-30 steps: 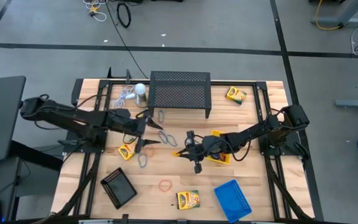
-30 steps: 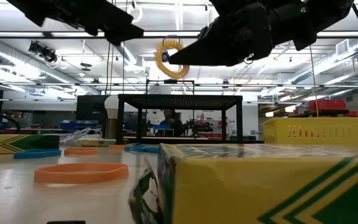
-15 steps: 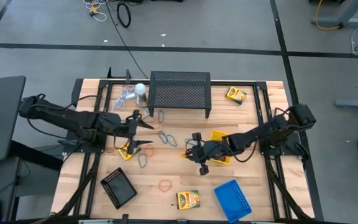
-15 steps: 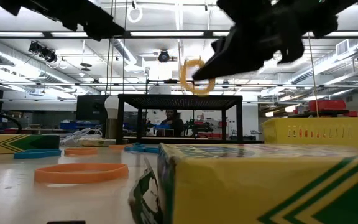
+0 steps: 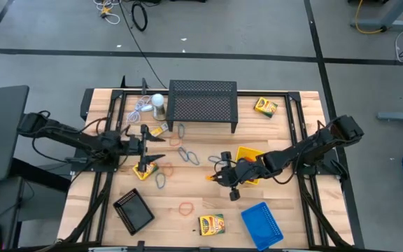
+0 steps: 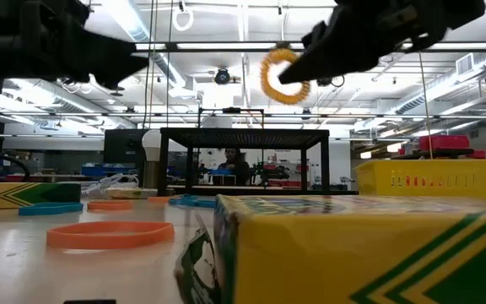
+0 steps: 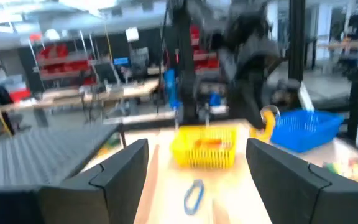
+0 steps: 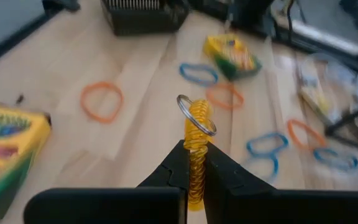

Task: Pick & Place Office Desk Supplies
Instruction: Put the yellow spring keychain into the yellow basket

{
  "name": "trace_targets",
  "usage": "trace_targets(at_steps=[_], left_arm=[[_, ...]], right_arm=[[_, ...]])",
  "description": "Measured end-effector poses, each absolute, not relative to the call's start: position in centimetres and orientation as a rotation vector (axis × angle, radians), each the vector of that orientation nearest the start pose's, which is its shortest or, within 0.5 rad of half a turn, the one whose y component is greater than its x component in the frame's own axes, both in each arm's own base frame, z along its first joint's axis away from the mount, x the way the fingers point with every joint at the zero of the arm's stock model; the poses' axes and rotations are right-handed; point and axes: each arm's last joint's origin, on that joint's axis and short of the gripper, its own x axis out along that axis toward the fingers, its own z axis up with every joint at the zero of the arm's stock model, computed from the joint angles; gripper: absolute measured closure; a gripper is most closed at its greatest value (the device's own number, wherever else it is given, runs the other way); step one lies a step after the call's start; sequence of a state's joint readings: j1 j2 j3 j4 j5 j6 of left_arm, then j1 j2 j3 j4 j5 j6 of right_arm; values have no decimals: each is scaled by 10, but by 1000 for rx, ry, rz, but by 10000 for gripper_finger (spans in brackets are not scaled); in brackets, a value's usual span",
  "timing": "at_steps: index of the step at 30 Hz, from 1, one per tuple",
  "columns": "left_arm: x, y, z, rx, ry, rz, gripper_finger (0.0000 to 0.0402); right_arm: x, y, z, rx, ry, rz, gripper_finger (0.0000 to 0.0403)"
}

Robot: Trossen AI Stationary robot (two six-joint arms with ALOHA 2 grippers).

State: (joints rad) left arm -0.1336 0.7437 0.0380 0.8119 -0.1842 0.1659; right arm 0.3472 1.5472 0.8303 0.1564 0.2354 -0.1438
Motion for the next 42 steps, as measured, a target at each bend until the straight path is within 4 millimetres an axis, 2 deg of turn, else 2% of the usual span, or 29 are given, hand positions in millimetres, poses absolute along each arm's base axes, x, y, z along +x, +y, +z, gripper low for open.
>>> trace_targets(at_steps=[5, 12, 17, 32, 35, 42], left_arm=[[145, -11, 170, 142, 13, 69, 128], [145, -8, 165, 121, 71, 90, 128], [145, -8, 166, 119, 60, 90, 128], [145, -8, 166, 102, 56, 91, 128], [145, -8, 166, 101, 55, 91, 128], [145, -8, 166, 102, 54, 91, 128]], right_arm=[[282, 97, 209, -244, 653, 80, 383], [239, 87, 232, -118, 790, -38, 383], [220, 75, 230, -65, 936, -162, 383], [228, 53, 196, 13, 1240, -173, 382], [231, 52, 191, 28, 1267, -170, 354], [231, 52, 190, 27, 1277, -156, 257]])
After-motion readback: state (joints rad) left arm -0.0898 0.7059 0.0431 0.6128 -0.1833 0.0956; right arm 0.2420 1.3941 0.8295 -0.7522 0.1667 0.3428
